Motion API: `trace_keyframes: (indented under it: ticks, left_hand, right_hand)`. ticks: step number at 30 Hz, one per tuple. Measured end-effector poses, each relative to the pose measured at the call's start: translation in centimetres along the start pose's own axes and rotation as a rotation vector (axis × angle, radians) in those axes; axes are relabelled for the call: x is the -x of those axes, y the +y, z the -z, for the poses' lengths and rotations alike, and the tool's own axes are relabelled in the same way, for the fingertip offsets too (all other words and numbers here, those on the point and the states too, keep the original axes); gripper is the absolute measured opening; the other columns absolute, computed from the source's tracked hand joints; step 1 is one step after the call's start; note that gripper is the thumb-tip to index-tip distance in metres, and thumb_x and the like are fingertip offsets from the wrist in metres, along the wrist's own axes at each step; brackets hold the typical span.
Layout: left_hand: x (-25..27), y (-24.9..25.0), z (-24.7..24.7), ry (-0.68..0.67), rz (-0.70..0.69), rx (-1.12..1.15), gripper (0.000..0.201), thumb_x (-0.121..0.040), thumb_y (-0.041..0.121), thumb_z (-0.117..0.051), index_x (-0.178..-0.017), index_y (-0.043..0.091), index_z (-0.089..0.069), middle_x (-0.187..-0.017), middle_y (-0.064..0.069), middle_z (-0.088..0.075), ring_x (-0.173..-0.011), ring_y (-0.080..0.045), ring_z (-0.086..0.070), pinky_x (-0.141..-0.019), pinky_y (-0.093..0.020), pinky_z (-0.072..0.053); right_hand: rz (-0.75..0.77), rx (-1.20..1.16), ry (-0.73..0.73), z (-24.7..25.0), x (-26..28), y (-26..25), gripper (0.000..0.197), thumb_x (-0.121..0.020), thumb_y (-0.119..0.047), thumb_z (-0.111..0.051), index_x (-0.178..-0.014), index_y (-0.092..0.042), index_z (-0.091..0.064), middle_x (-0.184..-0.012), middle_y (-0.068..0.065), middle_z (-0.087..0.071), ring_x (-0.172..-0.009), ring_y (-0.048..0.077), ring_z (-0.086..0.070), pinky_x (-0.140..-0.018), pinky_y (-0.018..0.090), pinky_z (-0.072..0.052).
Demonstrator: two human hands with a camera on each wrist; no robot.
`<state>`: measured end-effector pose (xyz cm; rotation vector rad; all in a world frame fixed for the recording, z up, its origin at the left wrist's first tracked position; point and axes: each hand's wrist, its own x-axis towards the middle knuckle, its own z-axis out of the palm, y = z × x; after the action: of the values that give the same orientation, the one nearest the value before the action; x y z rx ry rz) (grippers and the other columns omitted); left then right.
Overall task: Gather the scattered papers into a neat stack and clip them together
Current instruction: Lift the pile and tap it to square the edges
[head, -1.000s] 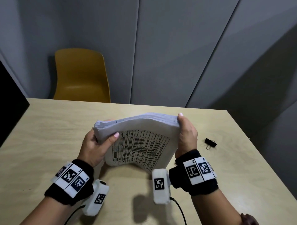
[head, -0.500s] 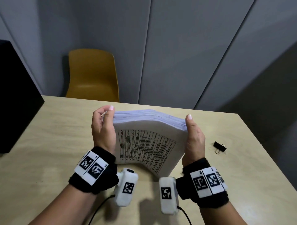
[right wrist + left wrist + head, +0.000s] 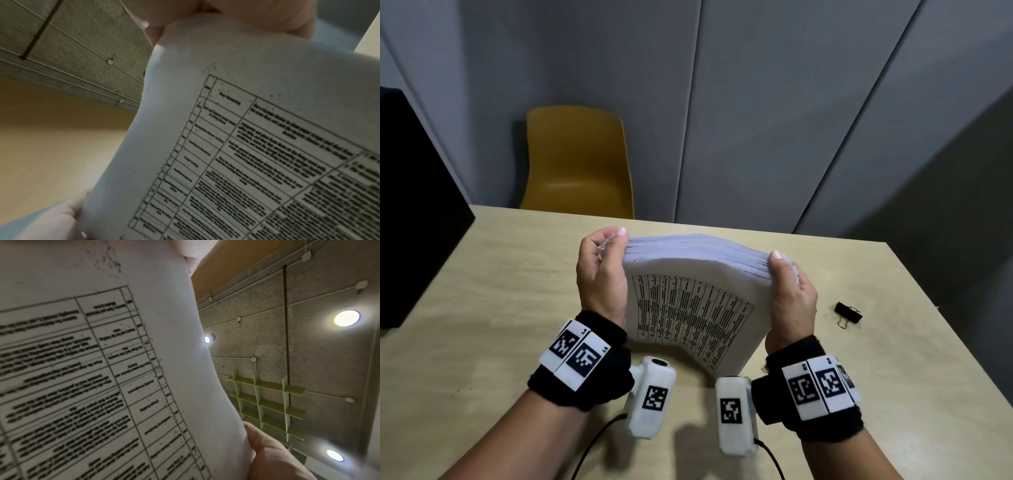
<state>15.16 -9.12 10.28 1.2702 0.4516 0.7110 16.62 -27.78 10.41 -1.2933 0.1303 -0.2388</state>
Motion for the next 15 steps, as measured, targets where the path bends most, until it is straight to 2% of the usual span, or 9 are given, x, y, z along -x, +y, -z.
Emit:
trace_keyframes:
  ticks: [2,4,6,8,9,11,13,15]
  left_hand:
    - [0.0,-0.1,0.0,-0.008,-0.012,-0.024,0.018,-0.072,0.046,-0.053,-0.081,0.03,-0.055,-0.083,0.01,-0.054,-0.077,-0.006,-0.05,-0.067,-0.019,-0.04]
    - [0.0,-0.2,-0.1,-0.017,-0.022,-0.029,0.019,-0.072,0.045,-0.055,-0.081,0.029,-0.057,-0.084,0.008,-0.056,-0.078,-0.009,-0.052,-0.067,-0.021,-0.042]
    - [-0.1,-0.4,-0.2,-0.009,-0.015,-0.016,0.02,-0.074,0.044,-0.056,-0.083,0.026,-0.058,-0.084,0.007,-0.056,-0.078,-0.008,-0.052,-0.065,-0.015,-0.042]
    - [0.0,-0.1,-0.2,-0.031,-0.027,-0.022,0.032,-0.078,0.047,-0.053,-0.093,0.019,-0.059,-0.084,0.008,-0.054,-0.077,-0.005,-0.05,-0.058,-0.005,-0.038]
    - [0.2,0.1,-0.2,-0.065,-0.033,-0.017,0.04,-0.078,0.05,-0.05,-0.098,0.017,-0.058,-0.085,0.009,-0.054,-0.077,-0.004,-0.05,-0.058,-0.004,-0.038]
    - [0.7,0.5,0.0,-0.187,-0.021,0.005,0.052,-0.073,0.054,-0.051,-0.109,0.017,-0.054,-0.09,0.007,-0.055,-0.079,-0.005,-0.055,-0.066,-0.01,-0.042]
    - [1.0,0.4,1.1,-0.363,-0.037,0.0,0.058,-0.069,0.039,-0.061,-0.122,0.02,-0.045,-0.098,0.007,-0.055,-0.079,0.006,-0.059,-0.069,-0.009,-0.044]
    - [0.4,-0.8,2.8,-0.514,-0.104,-0.1,0.074,-0.066,0.016,-0.071,-0.13,0.027,-0.035,-0.107,0.01,-0.053,-0.086,0.013,-0.057,-0.077,-0.004,-0.044]
  right_hand:
    - [0.0,-0.006,0.026,-0.1,-0.1,-0.1,0.028,-0.072,-0.038,-0.058,-0.054,-0.021,-0.046,-0.061,-0.004,-0.043,-0.065,0.017,-0.042,-0.063,0.029,-0.033]
    - [0.009,0.003,0.046,-0.3,-0.1,0.0,0.028,-0.074,-0.04,-0.057,-0.057,-0.021,-0.046,-0.061,-0.004,-0.043,-0.064,0.016,-0.041,-0.061,0.027,-0.033]
    - [0.011,0.008,0.072,-0.4,-0.1,0.1,0.028,-0.074,-0.04,-0.057,-0.056,-0.021,-0.045,-0.058,-0.006,-0.043,-0.061,0.014,-0.041,-0.06,0.027,-0.033]
    - [0.011,0.0,0.076,-0.3,-0.2,0.1,0.029,-0.072,-0.041,-0.057,-0.057,-0.02,-0.045,-0.057,-0.004,-0.042,-0.061,0.014,-0.04,-0.061,0.028,-0.033]
    - [0.01,0.004,0.059,-0.3,-0.2,0.0,0.032,-0.07,-0.046,-0.057,-0.061,-0.018,-0.047,-0.061,0.0,-0.043,-0.063,0.017,-0.041,-0.063,0.03,-0.034]
    - [0.015,0.043,-0.009,-0.4,0.0,-0.2,0.048,-0.067,-0.058,-0.055,-0.072,-0.01,-0.052,-0.072,0.01,-0.048,-0.068,0.02,-0.046,-0.066,0.035,-0.038]
    - [0.059,0.085,-0.103,0.1,0.2,0.0,0.06,-0.063,-0.065,-0.058,-0.082,-0.008,-0.056,-0.081,0.011,-0.057,-0.074,0.02,-0.055,-0.07,0.039,-0.045]
    - [0.11,0.097,-0.269,1.7,0.3,0.3,0.068,-0.054,-0.059,-0.072,-0.108,-0.023,-0.054,-0.103,0.007,-0.061,-0.088,0.015,-0.061,-0.079,0.032,-0.051]
